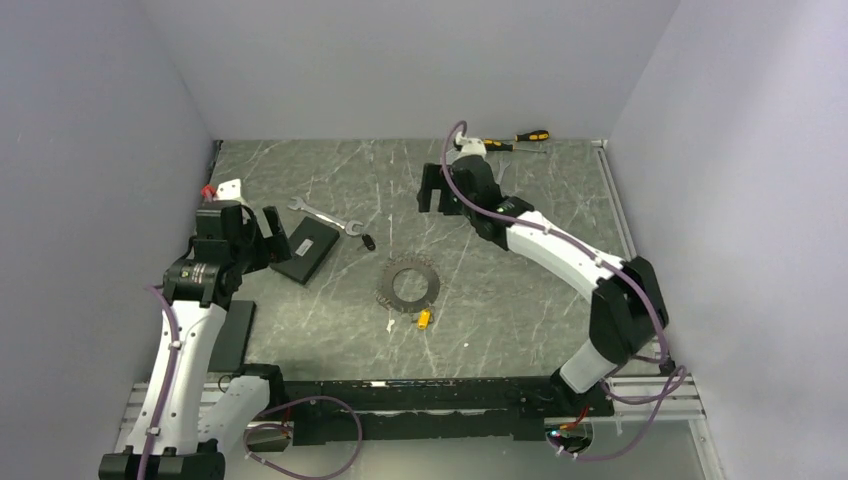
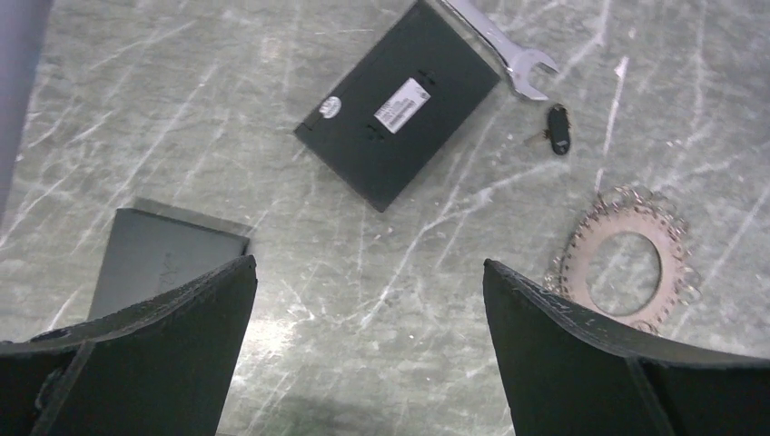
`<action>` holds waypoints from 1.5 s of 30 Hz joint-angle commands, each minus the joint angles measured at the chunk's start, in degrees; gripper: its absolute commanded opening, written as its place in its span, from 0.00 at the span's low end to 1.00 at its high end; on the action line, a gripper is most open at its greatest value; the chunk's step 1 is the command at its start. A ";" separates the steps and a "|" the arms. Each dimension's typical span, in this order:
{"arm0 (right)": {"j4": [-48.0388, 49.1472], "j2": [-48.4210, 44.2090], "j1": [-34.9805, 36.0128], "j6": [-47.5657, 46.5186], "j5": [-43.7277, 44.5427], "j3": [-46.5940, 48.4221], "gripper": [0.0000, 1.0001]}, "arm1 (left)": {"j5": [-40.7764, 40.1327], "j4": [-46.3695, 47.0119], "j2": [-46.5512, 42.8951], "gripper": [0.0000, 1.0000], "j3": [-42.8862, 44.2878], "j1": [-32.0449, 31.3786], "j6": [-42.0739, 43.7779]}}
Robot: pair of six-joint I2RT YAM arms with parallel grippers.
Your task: Put the keys on the keyring
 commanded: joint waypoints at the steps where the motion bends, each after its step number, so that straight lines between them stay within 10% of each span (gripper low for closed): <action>1: -1.14 -8.91 0.42 -1.08 4.77 -6.41 1.00 | -10.16 0.72 -0.59 0.99 -0.70 -0.51 -4.36; 19: -10.24 -32.93 6.05 2.97 -3.14 -27.29 0.92 | 3.70 4.41 -3.13 0.99 -3.43 -0.40 1.49; 45: 1.64 -20.73 19.97 12.76 -4.23 -37.69 0.51 | 9.96 6.43 -6.14 0.76 -3.91 -0.40 3.02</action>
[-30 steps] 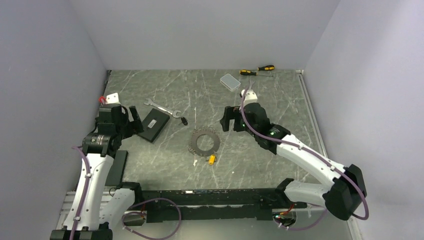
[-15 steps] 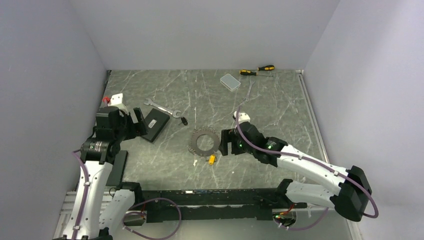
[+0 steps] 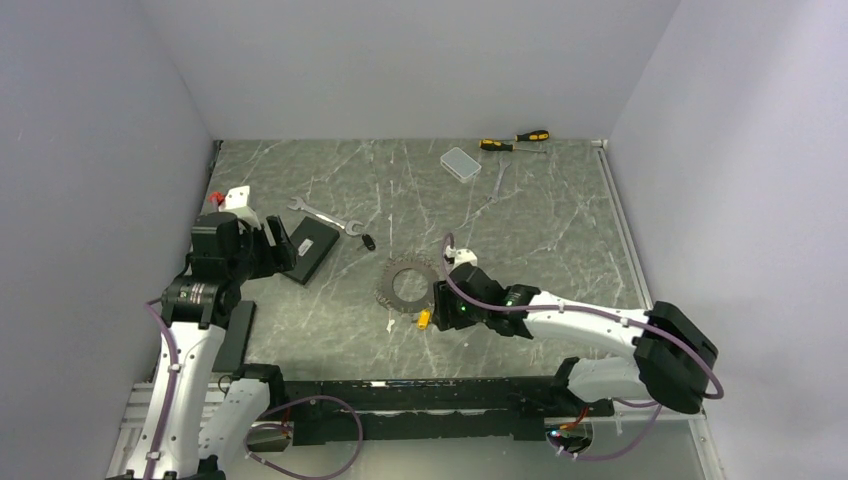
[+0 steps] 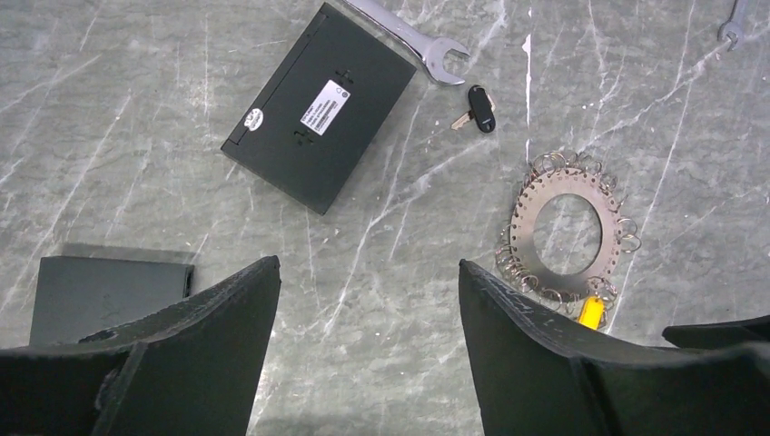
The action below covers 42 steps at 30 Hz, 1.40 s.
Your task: Put the keys on the keyring
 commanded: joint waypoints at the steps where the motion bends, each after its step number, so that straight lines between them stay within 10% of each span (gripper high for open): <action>1: 8.82 3.79 0.28 1.63 -0.35 -0.32 0.50 | 1.51 2.94 -0.33 0.75 0.11 -0.12 0.54; 9: 11.74 12.15 0.46 3.45 1.33 2.78 0.45 | 3.50 3.37 0.00 0.73 0.21 -0.11 0.78; 26: -16.28 28.49 7.81 13.16 15.91 18.36 0.45 | 1.20 3.03 0.01 0.74 0.29 -3.90 0.56; 36: -20.44 14.36 11.53 12.51 9.55 5.73 0.45 | -0.24 3.07 -0.31 0.74 0.21 -4.33 0.47; 42: -21.90 5.84 11.37 9.35 10.07 6.15 0.77 | -0.38 2.97 -0.01 0.74 0.30 -4.33 0.47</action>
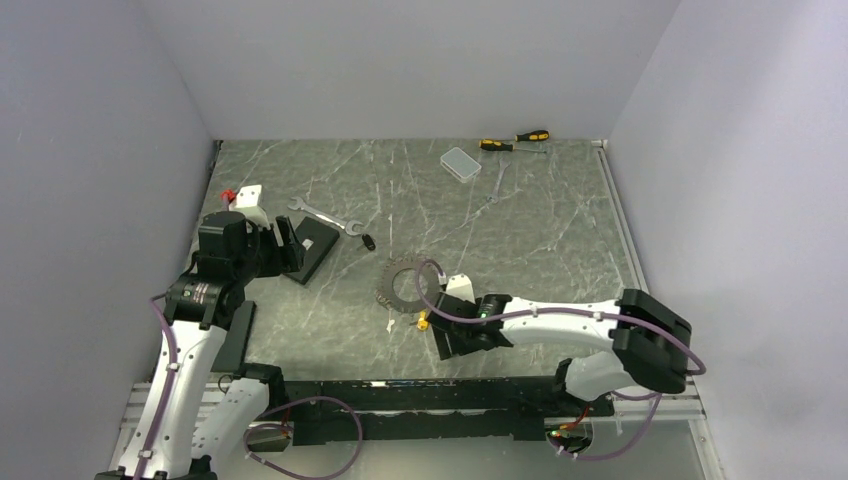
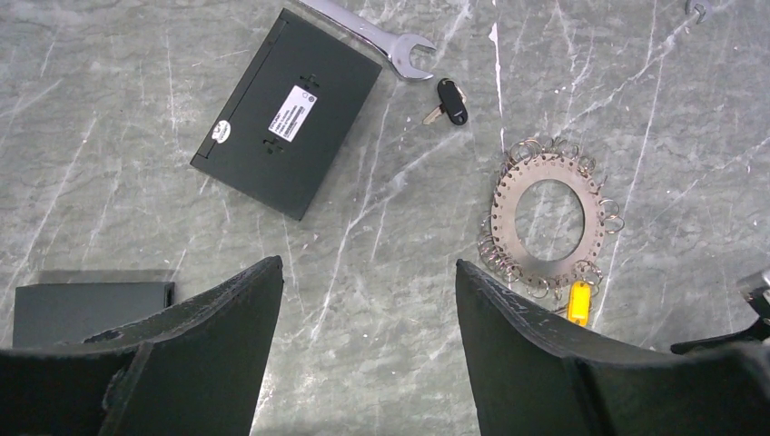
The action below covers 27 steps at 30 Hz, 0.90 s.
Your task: Put the keys on the keyring
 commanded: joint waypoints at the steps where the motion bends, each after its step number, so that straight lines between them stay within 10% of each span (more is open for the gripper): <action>1: -4.04 -5.06 -0.39 -1.57 0.61 1.94 0.81 | -0.67 1.57 -0.22 0.75 0.30 -0.20 -0.28; 27: 5.95 16.69 -9.52 -6.84 3.94 21.80 0.60 | -0.30 -4.19 0.15 0.71 1.61 -0.55 -1.67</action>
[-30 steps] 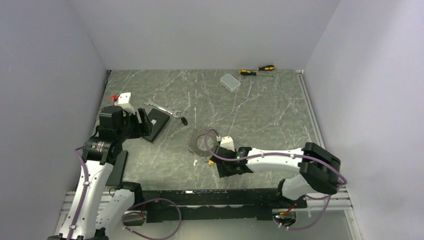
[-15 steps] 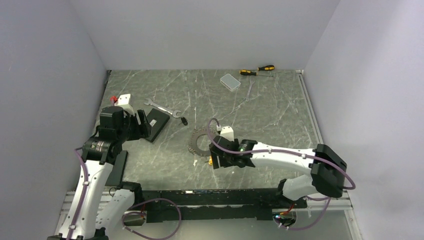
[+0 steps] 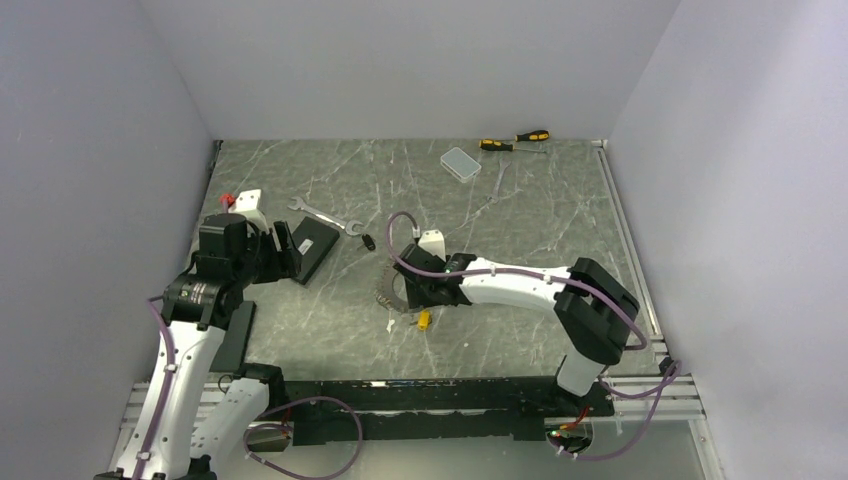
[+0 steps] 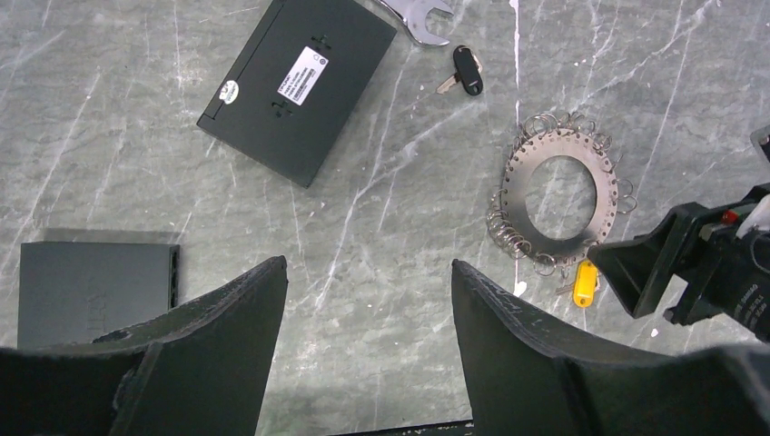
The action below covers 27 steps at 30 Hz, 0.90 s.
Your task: Put the keys on the keyring
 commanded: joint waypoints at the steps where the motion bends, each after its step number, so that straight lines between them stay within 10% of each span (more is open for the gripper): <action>1: 2.72 1.53 -1.69 -2.74 -0.36 2.27 0.58 | 0.94 1.11 0.08 0.71 0.15 -0.14 -0.59; 19: 3.75 4.17 -4.48 -4.89 -1.43 1.46 0.01 | 1.26 1.50 1.60 0.70 0.17 0.52 -0.38; 27: 4.83 2.45 -10.63 -8.33 -0.05 1.63 0.00 | 1.69 1.59 1.87 0.70 0.16 0.94 -0.26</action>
